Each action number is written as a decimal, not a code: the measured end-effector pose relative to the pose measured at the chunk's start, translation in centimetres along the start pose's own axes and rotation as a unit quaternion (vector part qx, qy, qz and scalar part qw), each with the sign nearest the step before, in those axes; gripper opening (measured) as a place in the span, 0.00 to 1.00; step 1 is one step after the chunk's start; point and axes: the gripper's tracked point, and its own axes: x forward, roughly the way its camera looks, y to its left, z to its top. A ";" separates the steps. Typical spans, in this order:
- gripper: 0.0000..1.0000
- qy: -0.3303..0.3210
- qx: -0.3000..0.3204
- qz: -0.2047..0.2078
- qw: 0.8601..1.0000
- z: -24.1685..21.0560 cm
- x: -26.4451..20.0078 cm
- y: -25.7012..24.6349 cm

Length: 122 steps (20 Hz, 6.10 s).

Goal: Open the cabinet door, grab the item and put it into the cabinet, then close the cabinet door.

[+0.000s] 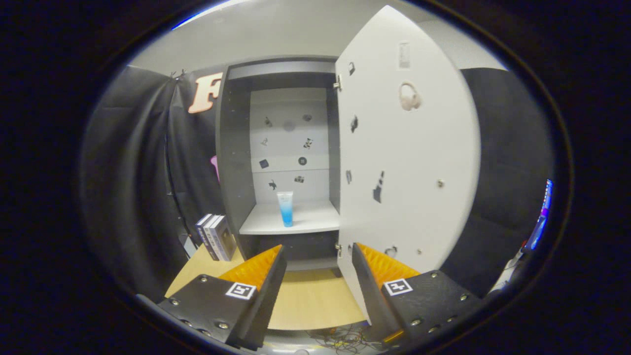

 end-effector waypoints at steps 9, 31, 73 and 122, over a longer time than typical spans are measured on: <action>0.79 0.006 0.047 -0.133 0.990 -1.2 -3.9 -16.0; 0.81 -0.013 0.024 -0.003 1.000 -1.2 0.3 -4.6; 0.99 -0.012 -0.011 0.152 0.988 1.3 17.3 23.9; 1.00 -0.074 0.011 0.010 0.997 1.5 -10.9 12.2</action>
